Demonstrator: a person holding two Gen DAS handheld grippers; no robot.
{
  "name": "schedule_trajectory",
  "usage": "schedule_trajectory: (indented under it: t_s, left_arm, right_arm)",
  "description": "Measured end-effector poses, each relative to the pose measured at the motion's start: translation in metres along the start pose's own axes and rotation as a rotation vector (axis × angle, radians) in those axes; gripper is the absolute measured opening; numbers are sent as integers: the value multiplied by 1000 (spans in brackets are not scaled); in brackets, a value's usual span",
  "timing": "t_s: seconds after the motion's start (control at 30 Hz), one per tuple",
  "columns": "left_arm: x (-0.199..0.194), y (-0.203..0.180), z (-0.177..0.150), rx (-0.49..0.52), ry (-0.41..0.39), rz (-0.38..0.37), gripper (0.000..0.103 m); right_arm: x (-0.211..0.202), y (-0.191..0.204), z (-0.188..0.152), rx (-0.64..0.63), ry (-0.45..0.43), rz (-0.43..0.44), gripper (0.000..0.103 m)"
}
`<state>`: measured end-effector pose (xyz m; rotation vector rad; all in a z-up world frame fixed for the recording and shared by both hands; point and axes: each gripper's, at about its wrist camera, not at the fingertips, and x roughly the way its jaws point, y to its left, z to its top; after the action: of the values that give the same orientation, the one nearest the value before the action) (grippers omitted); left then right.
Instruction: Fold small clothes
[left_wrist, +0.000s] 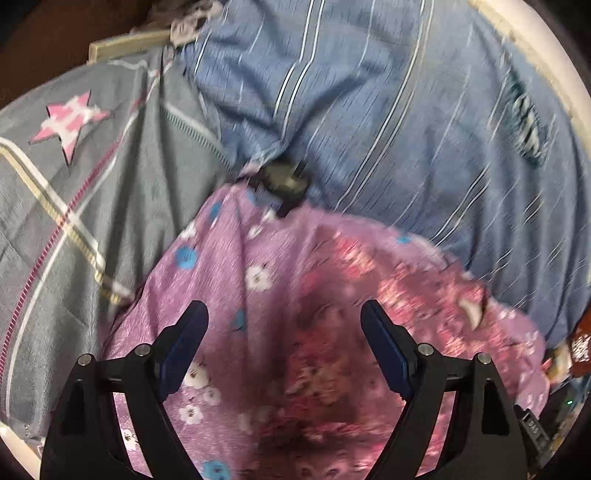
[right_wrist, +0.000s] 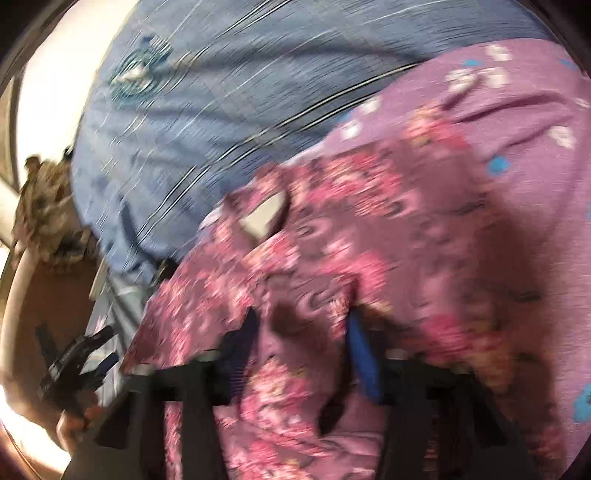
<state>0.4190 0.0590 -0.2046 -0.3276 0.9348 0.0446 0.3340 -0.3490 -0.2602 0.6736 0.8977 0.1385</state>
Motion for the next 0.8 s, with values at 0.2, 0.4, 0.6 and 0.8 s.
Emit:
schedule_trajectory:
  t_s: [0.2,0.4,0.6,0.8]
  left_arm:
    - [8,3,-8,-11,46,40,85]
    - [13,-11,-11,20,46,54,85]
    - [17,-50,-24,136,16,35,85]
    - [42,-86,-46,319,71,115,85]
  right_arm:
    - [-19,31,-7,-137,-99,-74,6]
    - [-76,15,14,-85,-306,-117,6]
    - [-63,-22,27,32,-250,-225,8]
    - [-66,-47,23,171,-261,-260,51]
